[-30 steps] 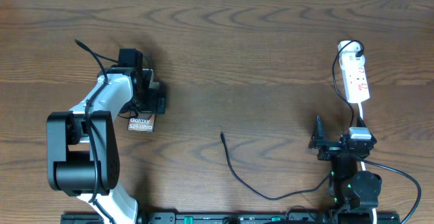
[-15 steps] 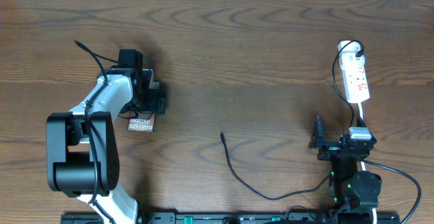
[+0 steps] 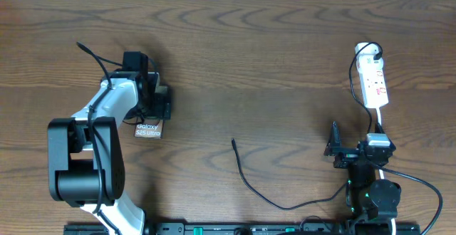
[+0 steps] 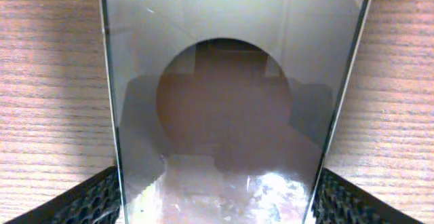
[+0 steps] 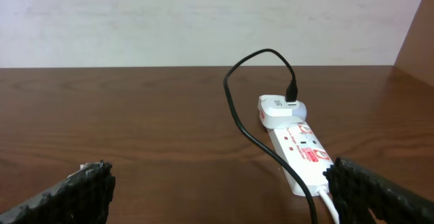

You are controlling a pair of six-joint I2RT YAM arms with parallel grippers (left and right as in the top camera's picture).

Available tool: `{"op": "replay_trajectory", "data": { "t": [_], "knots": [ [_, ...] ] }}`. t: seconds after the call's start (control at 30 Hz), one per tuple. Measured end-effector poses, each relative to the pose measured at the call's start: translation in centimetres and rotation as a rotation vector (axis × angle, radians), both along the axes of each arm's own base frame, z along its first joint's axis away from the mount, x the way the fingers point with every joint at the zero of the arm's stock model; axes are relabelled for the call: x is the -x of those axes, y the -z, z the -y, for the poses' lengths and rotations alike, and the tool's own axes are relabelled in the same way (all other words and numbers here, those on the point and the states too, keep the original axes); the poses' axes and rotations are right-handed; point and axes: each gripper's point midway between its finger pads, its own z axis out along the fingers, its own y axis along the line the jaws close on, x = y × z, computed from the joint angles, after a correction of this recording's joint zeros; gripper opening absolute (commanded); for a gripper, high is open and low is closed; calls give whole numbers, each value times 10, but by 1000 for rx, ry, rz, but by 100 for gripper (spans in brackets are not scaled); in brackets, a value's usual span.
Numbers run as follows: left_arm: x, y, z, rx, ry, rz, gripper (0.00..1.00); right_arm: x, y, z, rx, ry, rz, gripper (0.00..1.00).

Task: Plug charger to phone and switch on socket
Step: 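Lower the left gripper and close it on the phone box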

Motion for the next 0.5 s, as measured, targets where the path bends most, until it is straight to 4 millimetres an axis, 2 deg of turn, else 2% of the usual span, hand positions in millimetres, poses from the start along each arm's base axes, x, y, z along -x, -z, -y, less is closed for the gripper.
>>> {"op": "replay_trajectory", "data": {
  "t": [0.5],
  "knots": [
    [0,0,0,1,0,-1,80,0,0,0,0,0,0,99]
  ]
}}
